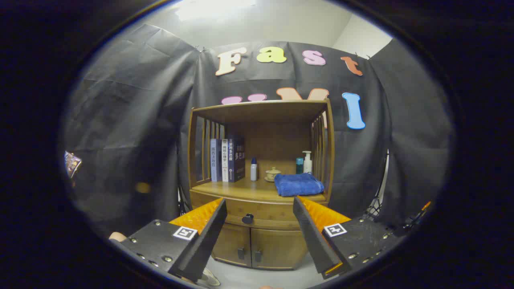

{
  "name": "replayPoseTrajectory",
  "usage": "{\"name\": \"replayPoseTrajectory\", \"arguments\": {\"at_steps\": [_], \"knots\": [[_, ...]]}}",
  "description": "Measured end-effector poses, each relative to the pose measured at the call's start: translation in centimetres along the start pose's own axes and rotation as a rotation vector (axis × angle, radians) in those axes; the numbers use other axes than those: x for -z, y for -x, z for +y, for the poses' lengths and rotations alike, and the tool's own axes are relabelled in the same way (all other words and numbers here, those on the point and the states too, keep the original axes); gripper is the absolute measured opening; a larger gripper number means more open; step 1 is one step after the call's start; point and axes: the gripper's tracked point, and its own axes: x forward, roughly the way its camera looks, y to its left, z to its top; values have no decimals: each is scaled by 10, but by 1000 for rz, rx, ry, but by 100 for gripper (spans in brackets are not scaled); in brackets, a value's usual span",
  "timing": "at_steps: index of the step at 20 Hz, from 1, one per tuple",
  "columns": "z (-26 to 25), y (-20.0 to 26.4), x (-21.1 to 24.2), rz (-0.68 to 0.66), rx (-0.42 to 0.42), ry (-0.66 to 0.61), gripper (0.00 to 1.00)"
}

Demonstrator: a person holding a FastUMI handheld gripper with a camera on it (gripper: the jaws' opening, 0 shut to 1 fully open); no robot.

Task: Pull open the drawer, take out the items inside it, and place them on the countertop above the cabinet.

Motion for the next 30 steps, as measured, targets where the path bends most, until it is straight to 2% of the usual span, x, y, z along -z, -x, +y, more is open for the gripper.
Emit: {"name": "replayPoseTrajectory", "arguments": {"at_steps": [7,20,30], "knots": [[23,9,-1,-13,-39,24,99],[33,11,2,-13,-49,39,99],[38,-18,21,2,-45,50,99]]}}
